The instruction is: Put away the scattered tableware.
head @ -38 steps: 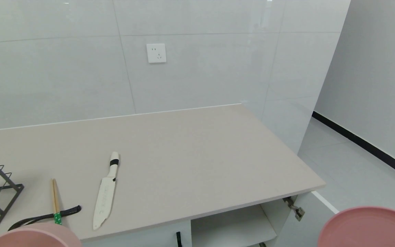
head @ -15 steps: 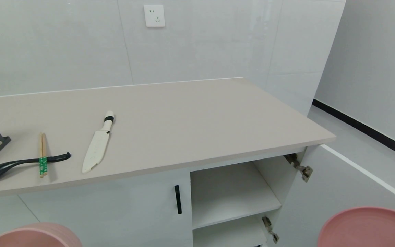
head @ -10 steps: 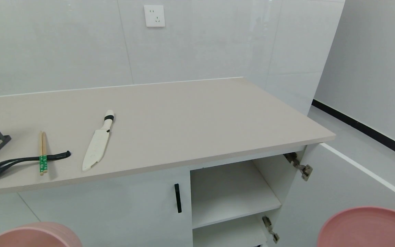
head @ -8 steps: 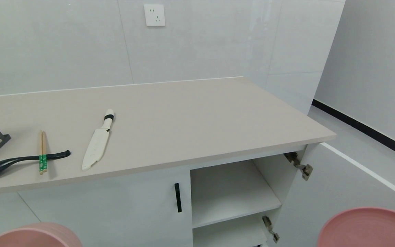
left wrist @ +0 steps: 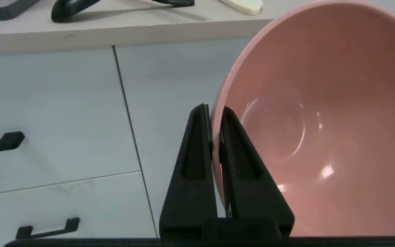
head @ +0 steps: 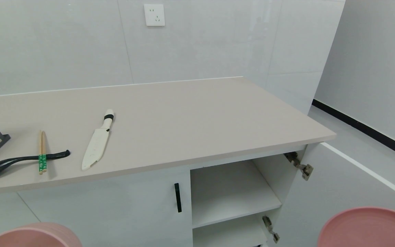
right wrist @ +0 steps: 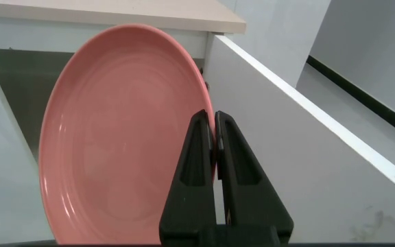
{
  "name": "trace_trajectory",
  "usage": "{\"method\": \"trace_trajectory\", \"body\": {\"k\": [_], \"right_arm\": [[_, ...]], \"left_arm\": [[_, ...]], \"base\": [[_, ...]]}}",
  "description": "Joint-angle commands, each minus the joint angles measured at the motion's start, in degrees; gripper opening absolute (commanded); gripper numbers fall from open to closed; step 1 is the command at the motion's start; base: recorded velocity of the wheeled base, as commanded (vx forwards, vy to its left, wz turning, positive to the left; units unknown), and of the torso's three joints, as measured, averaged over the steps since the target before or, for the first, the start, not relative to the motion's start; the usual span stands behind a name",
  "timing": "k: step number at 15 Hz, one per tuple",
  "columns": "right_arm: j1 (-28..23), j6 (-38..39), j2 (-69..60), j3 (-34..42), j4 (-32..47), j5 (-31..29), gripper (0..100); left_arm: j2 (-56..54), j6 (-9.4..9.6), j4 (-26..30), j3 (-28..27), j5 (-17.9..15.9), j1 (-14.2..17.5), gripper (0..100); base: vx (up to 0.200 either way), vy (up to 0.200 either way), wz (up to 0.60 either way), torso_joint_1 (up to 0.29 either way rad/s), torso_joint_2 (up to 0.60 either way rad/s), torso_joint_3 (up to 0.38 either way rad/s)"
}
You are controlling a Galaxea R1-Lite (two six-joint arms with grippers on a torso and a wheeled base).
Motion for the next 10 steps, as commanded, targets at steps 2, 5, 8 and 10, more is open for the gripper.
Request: {"method": "trace_trajectory", "body": {"k": [2,5,8,10], "right_arm": [[0.0,0.0,0.1,0.0,0.0,0.1,0],[0.0,0.0,0.1,0.0,0.0,0.0,0],[0.0,0.4,0.1,0.0,0.0,0.2,0],[0.0,0.5,0.1,0.0,0.0,0.2,0]], "left_arm": [[0.1,-0.01,0.0,0.0,0.0,0.1,0],[0.1,-0.01,0.0,0.0,0.0,0.0,0],[0.1,-0.01,0.0,0.0,0.0,0.0,0],[0.1,-0.01,0.1,0.0,0.0,0.0,0]], "base": [[0.0,0.0,0.0,-0.227,0.12,-0.117],[0.0,0.0,0.0,-0.437,0.17,-0.261],[0.0,0.0,0.0,-0.487,0.16,-0.328],[0.0,0.0,0.0,-0.198,0.06,-0.136]]}}
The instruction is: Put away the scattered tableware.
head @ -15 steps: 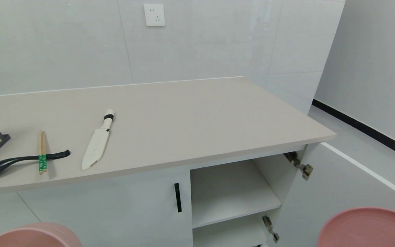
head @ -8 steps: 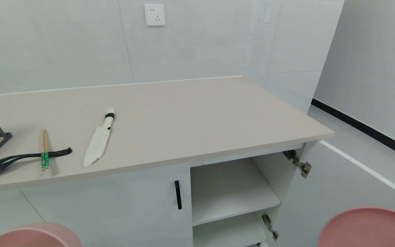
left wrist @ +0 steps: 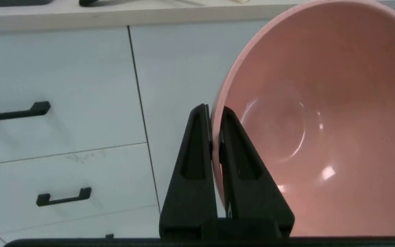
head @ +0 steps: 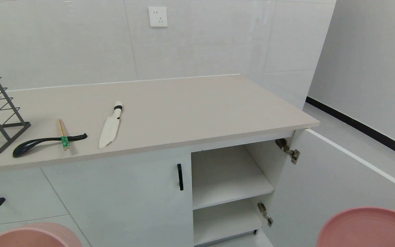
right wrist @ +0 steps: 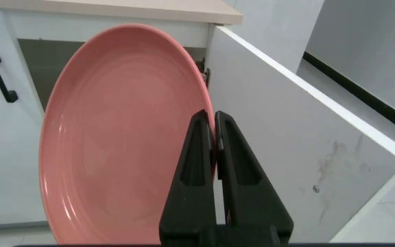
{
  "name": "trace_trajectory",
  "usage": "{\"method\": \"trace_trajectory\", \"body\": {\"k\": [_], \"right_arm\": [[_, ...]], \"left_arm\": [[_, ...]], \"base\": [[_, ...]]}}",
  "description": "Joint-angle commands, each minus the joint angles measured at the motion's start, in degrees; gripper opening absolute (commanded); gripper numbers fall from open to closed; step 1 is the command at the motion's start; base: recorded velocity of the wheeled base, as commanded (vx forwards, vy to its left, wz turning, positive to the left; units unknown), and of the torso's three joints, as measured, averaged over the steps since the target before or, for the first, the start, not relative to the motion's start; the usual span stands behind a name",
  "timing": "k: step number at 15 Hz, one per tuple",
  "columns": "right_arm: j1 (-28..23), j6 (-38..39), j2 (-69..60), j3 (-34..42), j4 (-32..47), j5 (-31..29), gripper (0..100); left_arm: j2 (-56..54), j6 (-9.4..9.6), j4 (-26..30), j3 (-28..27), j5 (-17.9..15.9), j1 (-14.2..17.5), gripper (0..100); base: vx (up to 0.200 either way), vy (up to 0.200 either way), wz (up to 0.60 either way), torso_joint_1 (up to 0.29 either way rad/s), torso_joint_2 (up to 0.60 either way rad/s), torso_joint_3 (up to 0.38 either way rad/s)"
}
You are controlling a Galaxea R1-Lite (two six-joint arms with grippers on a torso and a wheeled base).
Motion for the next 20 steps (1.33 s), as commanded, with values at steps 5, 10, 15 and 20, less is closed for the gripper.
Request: {"method": "trace_trajectory", "body": {"k": [5,10,15,20], "right_arm": [[0.0,0.0,0.1,0.0,0.0,0.1,0],[0.0,0.0,0.1,0.0,0.0,0.1,0],[0.0,-0.3,0.1,0.0,0.0,-0.1,0],[0.0,0.0,0.1,0.0,0.0,-0.1,0]], "left_arm": [[0.1,-0.01,0.0,0.0,0.0,0.1,0],[0.1,-0.1,0.0,0.0,0.1,0.0,0],[0.1,-0.1,0.0,0.0,0.1,0.0,0],[0.1,-0.1,0.0,0.0,0.1,0.1,0]], "base": [[0.0,0.0,0.0,-0.08,0.28,0.193],[0.0,0.0,0.0,-0.014,0.22,0.186],[0.0,0.0,0.0,-0.003,0.03,0.031],[0.0,0.0,0.0,-0.223,0.1,-0.118]]}}
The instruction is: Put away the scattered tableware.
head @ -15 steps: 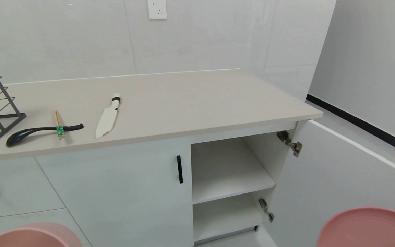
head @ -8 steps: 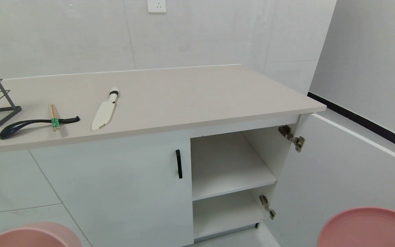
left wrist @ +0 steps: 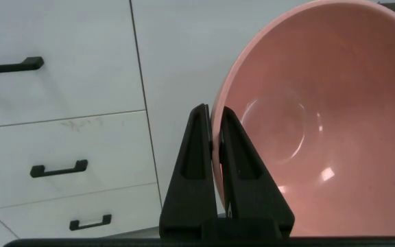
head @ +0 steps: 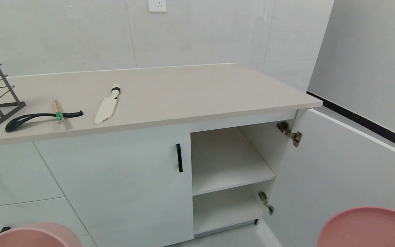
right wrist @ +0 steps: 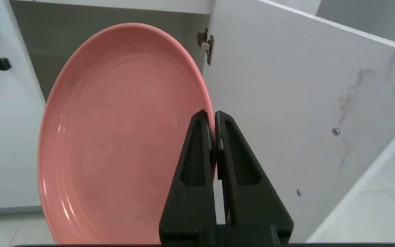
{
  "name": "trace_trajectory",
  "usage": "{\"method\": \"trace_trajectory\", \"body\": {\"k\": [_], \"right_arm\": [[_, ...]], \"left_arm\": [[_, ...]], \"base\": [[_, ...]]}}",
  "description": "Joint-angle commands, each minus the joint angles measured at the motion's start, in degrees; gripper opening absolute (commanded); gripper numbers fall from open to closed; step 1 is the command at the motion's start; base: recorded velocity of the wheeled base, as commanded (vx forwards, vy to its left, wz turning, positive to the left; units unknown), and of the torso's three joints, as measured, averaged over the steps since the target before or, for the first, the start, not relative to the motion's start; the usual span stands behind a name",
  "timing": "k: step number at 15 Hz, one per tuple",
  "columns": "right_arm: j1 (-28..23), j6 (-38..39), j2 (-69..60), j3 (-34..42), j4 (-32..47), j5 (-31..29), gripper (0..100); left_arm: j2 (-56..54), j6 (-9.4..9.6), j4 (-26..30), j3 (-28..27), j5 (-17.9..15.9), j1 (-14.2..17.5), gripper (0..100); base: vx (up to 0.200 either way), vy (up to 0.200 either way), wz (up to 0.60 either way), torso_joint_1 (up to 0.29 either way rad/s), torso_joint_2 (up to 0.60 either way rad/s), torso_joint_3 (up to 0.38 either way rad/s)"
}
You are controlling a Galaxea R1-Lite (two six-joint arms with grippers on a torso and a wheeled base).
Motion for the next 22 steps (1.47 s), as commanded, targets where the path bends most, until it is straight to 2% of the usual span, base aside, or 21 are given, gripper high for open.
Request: {"method": "trace_trajectory", "body": {"k": [1,3,6,14,16,19,21,22], "right_arm": [[0.0,0.0,0.1,0.0,0.0,0.1,0],[0.0,0.0,0.1,0.0,0.0,0.1,0],[0.0,0.0,0.1,0.0,0.0,0.1,0],[0.0,0.0,0.1,0.0,0.0,0.1,0],[0.0,-0.3,0.1,0.0,0.1,0.5,0],[0.0,-2.5,0.1,0.0,0.1,0.6,0],[0.0,-2.4,0.1,0.0,0.1,0.6,0],[0.0,-2.4,0.1,0.0,0.1,0.6,0]], "left_arm": [[0.1,-0.02,0.0,0.0,0.0,0.1,0],[0.1,-0.02,0.0,0.0,0.0,0.1,0],[0.1,-1.07,0.0,0.0,0.2,0.0,0],[0.1,-1.16,-0.1,0.0,0.3,0.1,0],[0.1,-0.37,0.0,0.0,0.2,0.0,0],[0.1,-0.37,0.1,0.0,0.1,0.1,0],[0.1,0.69,0.1,0.0,-0.2,0.1,0],[0.1,0.51,0.1,0.0,-0.1,0.0,0]], "base": [[0.0,0.0,0.0,-0.359,0.07,-0.276],[0.0,0.0,0.0,-0.151,0.03,-0.122],[0.0,0.0,0.0,-0.079,0.26,0.168],[0.0,0.0,0.0,-0.015,0.12,0.099],[0.0,0.0,0.0,0.0,0.0,0.0],[0.0,0.0,0.0,0.0,0.0,0.0],[0.2,0.0,0.0,0.0,0.0,0.009],[0.2,0.0,0.0,-0.012,0.01,0.007]]}}
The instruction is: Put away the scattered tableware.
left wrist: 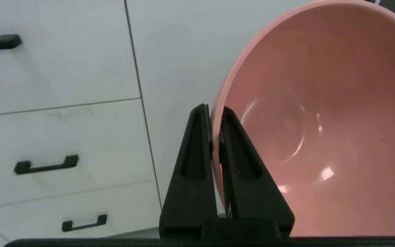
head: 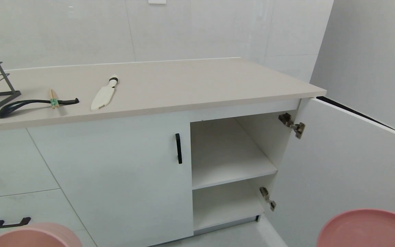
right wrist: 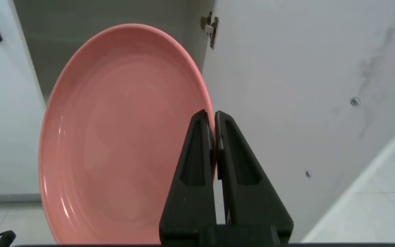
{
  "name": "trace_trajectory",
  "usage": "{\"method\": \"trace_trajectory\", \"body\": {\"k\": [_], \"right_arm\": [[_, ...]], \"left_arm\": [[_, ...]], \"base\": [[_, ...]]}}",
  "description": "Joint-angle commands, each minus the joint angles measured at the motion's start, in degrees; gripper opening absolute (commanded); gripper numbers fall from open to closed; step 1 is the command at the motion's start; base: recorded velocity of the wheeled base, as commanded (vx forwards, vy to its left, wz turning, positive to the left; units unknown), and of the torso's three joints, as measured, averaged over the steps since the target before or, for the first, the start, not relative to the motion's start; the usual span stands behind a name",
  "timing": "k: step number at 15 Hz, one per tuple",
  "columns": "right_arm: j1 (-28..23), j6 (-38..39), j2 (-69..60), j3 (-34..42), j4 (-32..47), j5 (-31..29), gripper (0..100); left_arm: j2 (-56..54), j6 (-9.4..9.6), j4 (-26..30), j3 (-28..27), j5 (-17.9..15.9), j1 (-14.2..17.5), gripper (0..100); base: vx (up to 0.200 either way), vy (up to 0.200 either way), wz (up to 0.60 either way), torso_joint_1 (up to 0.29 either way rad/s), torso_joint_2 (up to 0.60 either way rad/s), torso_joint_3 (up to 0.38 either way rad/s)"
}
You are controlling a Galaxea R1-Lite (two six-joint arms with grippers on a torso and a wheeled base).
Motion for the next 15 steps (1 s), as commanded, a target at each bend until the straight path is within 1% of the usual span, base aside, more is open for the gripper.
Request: {"method": "trace_trajectory", "body": {"k": [1,3,6,7,8,9,10,11,12,13,14,15], "right_arm": [[0.0,0.0,0.1,0.0,0.0,0.0,0],[0.0,-0.2,0.1,0.0,0.1,0.5,0],[0.0,-0.4,0.1,0.0,0.2,0.7,0],[-0.3,-1.0,0.1,-5.0,-1.7,0.2,0],[-3.0,-1.3,1.2,-13.0,-1.3,1.2,0],[-4.7,-1.5,5.4,-15.9,0.4,4.6,0],[-4.8,-2.9,11.9,-15.6,1.2,13.5,0],[-4.7,-4.7,16.6,-14.0,1.6,16.3,0],[-3.8,-6.2,20.6,-13.1,1.5,17.8,0],[-3.5,-6.4,21.1,-13.1,1.5,17.9,0],[0.7,-8.5,26.2,-12.9,1.5,19.3,0],[5.4,-10.7,30.2,-12.8,1.1,19.2,0]], "left_arm": [[0.1,0.0,0.0,0.0,0.0,0.0,0],[0.1,0.0,0.0,0.0,0.0,0.0,0],[0.1,0.26,0.0,0.0,0.0,0.0,0],[0.1,0.18,0.0,0.0,0.0,0.1,0],[0.1,0.0,0.0,0.0,0.0,0.0,0],[0.1,0.09,0.0,0.0,0.0,0.1,0],[0.1,0.18,0.0,0.0,0.0,0.1,0],[0.1,0.18,0.0,0.0,-0.1,0.1,0],[0.1,0.18,0.0,0.0,-0.1,0.1,0],[0.1,0.18,0.0,0.0,-0.1,0.1,0],[0.1,0.09,0.0,0.0,-0.1,0.1,0],[0.1,0.18,0.0,0.0,-0.1,0.1,0]], "base": [[0.2,0.0,0.0,0.002,0.01,-0.002],[0.2,0.0,0.0,0.0,0.0,0.0],[0.0,0.0,0.0,0.0,0.0,0.0],[0.0,0.0,0.0,0.0,0.0,0.0],[0.0,0.0,0.0,0.0,0.0,0.0],[0.0,0.0,0.0,0.0,0.0,0.0],[0.0,0.0,0.0,0.0,0.0,0.0],[0.0,0.0,0.0,0.0,0.0,0.0],[0.0,0.0,0.0,0.0,0.0,0.0],[0.0,0.0,0.0,0.0,0.0,0.0],[0.0,0.0,0.0,0.0,0.0,0.0],[0.0,0.0,0.0,0.0,0.0,0.0]]}}
